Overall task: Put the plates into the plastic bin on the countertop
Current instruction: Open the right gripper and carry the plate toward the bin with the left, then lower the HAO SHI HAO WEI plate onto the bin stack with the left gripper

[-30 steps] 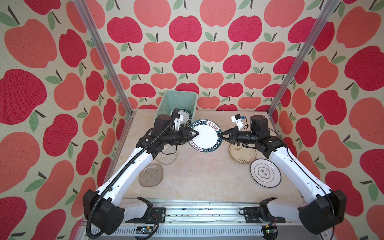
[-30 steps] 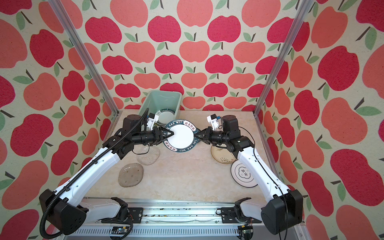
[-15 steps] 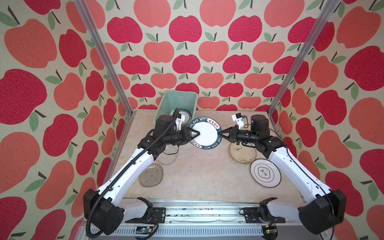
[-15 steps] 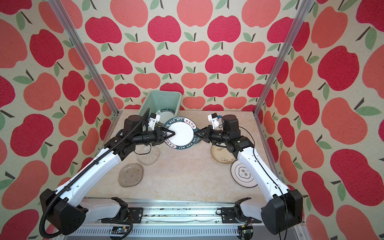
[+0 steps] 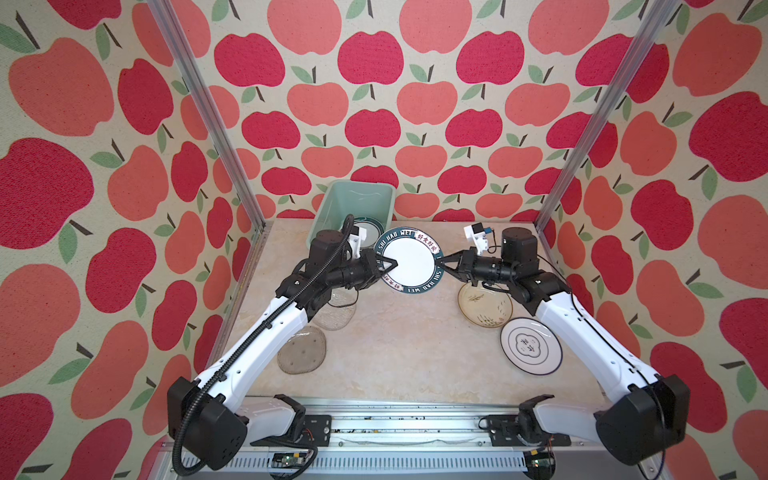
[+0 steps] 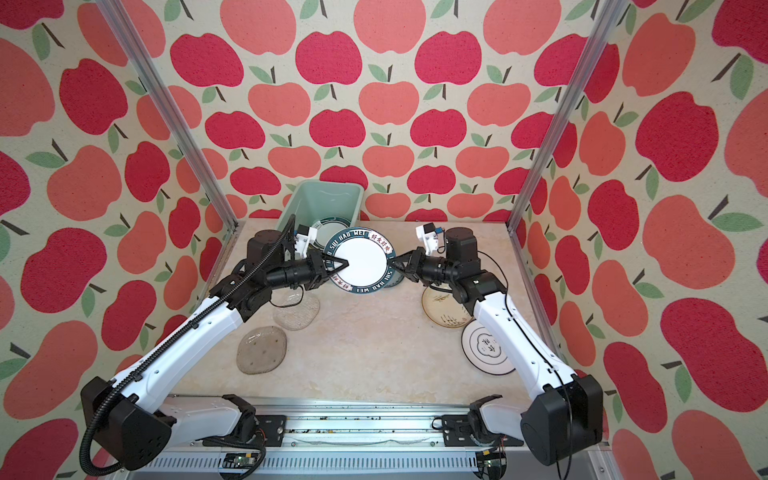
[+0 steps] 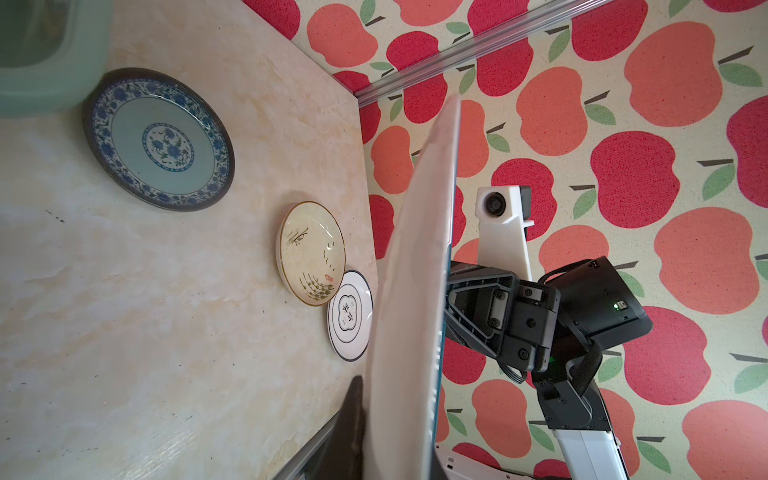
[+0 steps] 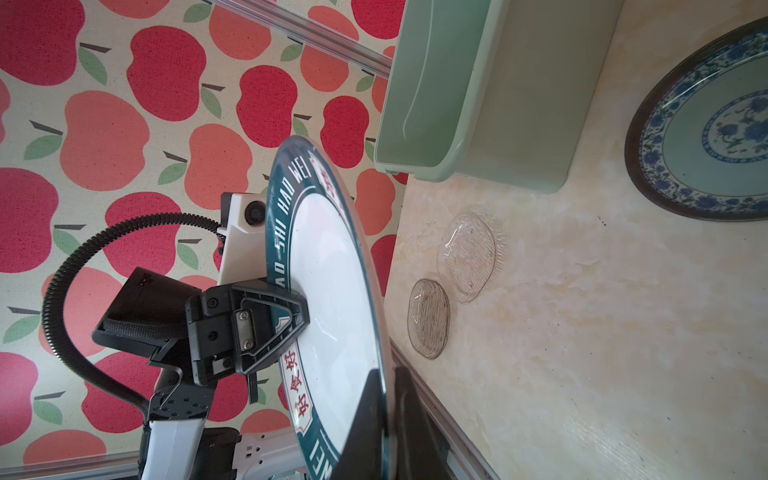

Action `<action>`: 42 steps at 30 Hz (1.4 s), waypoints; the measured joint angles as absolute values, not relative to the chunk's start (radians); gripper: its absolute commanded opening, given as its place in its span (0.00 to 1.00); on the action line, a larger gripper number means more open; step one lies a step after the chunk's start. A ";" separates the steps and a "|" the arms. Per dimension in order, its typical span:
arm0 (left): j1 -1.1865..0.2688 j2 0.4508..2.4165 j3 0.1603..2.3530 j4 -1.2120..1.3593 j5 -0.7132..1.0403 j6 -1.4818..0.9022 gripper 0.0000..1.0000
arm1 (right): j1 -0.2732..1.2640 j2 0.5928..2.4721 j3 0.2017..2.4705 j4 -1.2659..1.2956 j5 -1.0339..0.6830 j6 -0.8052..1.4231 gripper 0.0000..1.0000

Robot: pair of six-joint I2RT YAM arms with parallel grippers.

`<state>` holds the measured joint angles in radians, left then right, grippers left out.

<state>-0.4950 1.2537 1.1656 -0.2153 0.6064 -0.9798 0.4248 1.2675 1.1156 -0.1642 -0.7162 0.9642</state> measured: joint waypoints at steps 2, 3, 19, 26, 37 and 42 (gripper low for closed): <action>-0.495 1.254 1.164 -0.212 0.599 -0.985 0.00 | 0.424 1.272 1.116 -0.165 -0.716 0.963 0.09; -0.495 1.254 1.164 -0.212 0.598 -0.987 0.00 | 0.424 1.274 1.116 -0.165 -0.716 0.963 0.11; -0.431 1.258 1.164 -0.211 0.425 -1.013 0.00 | 0.300 1.266 1.142 -0.276 -0.720 0.871 0.50; -0.392 1.335 1.220 -0.167 0.263 -1.093 0.00 | 0.226 1.221 1.142 -0.332 -0.727 0.837 0.50; -0.360 1.622 1.385 -0.002 -0.049 -1.339 0.00 | 0.141 1.219 1.095 -0.339 -0.778 0.827 0.49; -0.361 1.764 1.449 0.035 -0.182 -1.478 0.00 | 0.137 1.222 1.077 -0.322 -0.798 0.828 0.48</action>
